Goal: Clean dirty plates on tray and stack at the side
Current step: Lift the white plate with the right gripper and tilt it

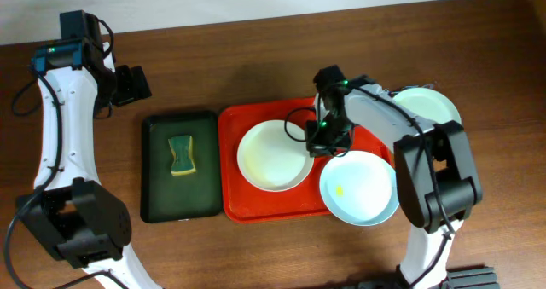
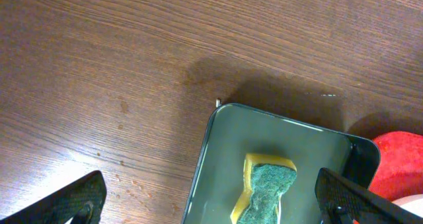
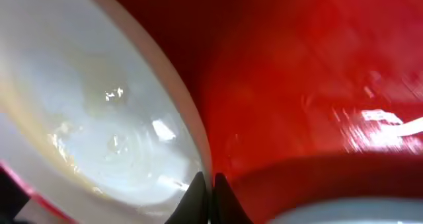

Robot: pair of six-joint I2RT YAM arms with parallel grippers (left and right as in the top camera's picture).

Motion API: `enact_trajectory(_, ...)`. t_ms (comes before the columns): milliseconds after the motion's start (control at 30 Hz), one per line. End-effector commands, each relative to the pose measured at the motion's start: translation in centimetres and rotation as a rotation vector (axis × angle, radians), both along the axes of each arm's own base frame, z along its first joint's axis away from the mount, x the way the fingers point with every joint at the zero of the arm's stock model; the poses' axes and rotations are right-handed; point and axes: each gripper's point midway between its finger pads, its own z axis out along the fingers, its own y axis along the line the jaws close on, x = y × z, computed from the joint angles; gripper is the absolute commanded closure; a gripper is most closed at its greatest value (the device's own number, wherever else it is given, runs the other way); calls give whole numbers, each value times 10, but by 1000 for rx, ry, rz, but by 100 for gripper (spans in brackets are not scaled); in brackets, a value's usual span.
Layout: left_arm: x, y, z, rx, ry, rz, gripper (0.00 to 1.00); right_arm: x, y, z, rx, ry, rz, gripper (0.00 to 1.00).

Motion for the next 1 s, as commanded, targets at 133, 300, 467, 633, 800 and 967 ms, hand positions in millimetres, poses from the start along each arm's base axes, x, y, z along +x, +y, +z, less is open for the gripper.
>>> enact_trajectory(133, 3, 1, 8, 6, -21, -1, 1, 15, 2, 81, 48, -125, 7, 96)
enact_trajectory(300, 3, 1, 8, 6, -21, -2, 1, 18, 8, 126, 70, -198, 12, 96)
enact_trajectory(467, 3, 1, 8, 6, -21, -2, 1, 22, 39, 134, 74, -246, 12, 96)
enact_trajectory(633, 3, 1, 8, 6, -21, -1, 1, 24, 83, 135, 5, -361, 42, 96)
enact_trajectory(800, 3, 1, 8, 6, -21, -2, 1, 20, 140, 139, -34, -531, 127, 96)
enact_trajectory(967, 3, 0, 8, 6, -21, -2, 1, 19, 165, 142, -154, -692, 171, 96)
